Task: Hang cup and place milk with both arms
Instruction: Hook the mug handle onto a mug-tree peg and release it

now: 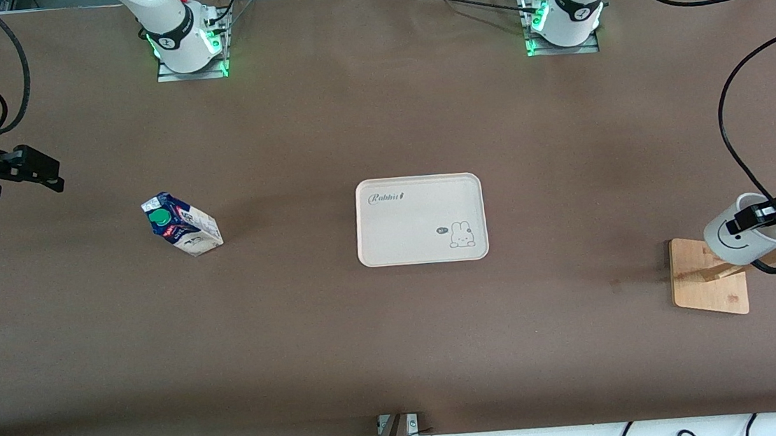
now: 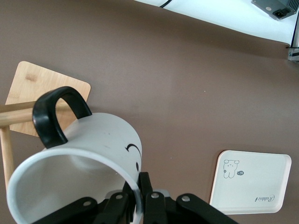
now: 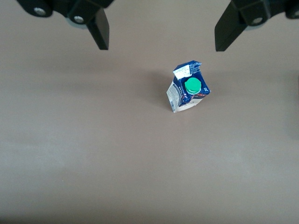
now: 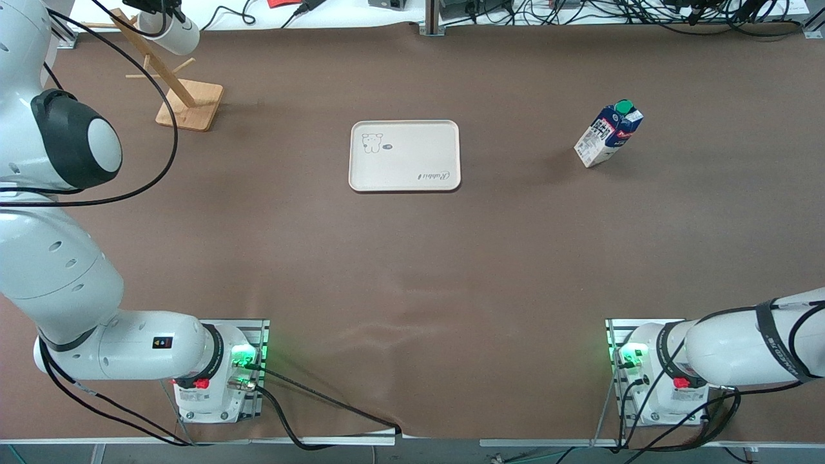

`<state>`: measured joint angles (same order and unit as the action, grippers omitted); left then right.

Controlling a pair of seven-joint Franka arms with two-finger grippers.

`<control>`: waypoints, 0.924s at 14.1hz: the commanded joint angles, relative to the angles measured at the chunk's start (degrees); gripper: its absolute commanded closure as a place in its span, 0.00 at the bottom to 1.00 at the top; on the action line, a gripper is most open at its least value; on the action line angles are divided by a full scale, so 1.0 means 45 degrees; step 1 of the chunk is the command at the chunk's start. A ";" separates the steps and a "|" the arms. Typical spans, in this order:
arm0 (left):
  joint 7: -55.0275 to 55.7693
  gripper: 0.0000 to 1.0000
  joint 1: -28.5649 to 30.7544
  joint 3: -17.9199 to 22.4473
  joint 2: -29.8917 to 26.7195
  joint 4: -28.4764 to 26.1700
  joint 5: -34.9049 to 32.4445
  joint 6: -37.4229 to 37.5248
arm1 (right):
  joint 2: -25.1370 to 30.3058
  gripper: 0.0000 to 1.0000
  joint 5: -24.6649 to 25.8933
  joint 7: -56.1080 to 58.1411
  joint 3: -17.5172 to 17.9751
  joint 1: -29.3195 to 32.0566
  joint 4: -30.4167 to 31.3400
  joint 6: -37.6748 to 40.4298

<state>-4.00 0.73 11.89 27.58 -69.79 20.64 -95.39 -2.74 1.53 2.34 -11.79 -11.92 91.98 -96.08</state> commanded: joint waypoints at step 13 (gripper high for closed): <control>-0.1397 0.00 0.0971 -0.0122 -0.0348 -0.0057 0.0315 0.0455 | -0.0114 0.00 0.0071 -0.0169 0.0179 0.0031 -0.0654 0.0082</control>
<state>-9.43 4.64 11.64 27.44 -69.77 20.68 -94.30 -2.70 1.52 2.33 -11.37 -12.00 91.01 -96.11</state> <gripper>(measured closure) 0.537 0.000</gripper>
